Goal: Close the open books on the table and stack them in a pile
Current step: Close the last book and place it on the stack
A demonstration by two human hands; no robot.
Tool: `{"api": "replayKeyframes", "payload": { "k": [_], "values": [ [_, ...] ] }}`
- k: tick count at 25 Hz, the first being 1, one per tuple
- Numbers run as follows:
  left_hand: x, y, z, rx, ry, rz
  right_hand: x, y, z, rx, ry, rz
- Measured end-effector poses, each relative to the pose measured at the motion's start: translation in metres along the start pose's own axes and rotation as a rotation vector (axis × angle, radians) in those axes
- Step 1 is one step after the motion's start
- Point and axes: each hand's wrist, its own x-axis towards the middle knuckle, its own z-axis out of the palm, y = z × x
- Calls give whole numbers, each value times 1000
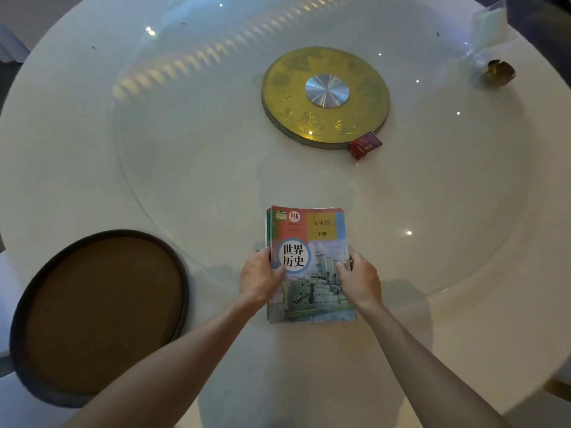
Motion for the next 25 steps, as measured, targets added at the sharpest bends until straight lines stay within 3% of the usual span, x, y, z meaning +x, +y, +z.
{"api": "replayKeyframes", "payload": {
  "k": [5, 11, 18, 25],
  "values": [
    [1, -10, 7, 89, -20, -58, 0, 0, 5, -199, 11, -31],
    [0, -5, 10, -268, -16, -304, 9, 3, 1, 108, -88, 198],
    [25, 11, 5, -359, -2, -274, 29, -4, -1, 259, -70, 238],
    [64, 25, -22, -9, -124, -212, 62, 0, -11, 365, -117, 265]
  ]
}}
